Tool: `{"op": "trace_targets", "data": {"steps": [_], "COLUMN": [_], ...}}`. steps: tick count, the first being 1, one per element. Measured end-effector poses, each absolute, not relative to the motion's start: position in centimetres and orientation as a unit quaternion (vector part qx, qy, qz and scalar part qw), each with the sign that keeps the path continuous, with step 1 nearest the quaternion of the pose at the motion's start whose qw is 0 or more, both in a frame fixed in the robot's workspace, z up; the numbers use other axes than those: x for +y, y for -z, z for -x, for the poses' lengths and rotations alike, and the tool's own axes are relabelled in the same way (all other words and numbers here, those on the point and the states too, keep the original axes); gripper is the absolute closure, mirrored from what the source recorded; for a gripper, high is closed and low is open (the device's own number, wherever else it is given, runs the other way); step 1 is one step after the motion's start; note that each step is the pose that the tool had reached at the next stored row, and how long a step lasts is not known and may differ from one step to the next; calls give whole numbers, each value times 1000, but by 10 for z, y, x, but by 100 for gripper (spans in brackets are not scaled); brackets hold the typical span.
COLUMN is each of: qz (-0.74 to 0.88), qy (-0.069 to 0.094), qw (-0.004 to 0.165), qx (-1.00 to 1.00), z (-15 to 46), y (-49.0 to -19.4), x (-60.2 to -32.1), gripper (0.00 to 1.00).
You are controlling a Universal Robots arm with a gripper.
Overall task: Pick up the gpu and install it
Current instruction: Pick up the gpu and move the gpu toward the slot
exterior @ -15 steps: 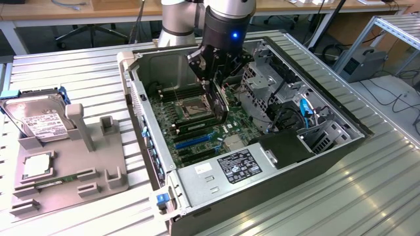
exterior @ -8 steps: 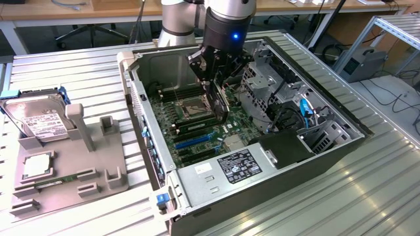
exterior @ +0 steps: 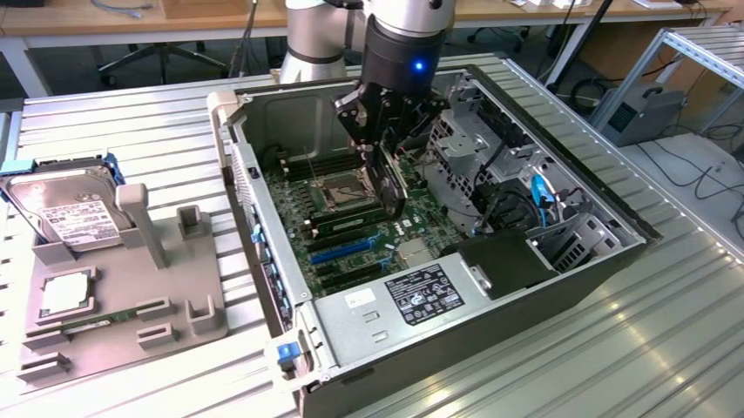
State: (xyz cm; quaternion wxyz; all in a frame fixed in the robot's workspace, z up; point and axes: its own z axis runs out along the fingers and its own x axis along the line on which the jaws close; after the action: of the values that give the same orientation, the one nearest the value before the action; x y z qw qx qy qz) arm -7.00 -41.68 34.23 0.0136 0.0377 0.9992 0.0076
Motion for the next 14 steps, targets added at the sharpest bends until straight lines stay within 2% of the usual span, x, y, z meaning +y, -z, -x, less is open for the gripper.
{"op": "trace_targets", "data": {"steps": [14], "qz": [-38], "qy": [-8], "qw": [14], "qx": [999], "z": [67], "y": [-339], "x": [-417], "gripper": [73]}}
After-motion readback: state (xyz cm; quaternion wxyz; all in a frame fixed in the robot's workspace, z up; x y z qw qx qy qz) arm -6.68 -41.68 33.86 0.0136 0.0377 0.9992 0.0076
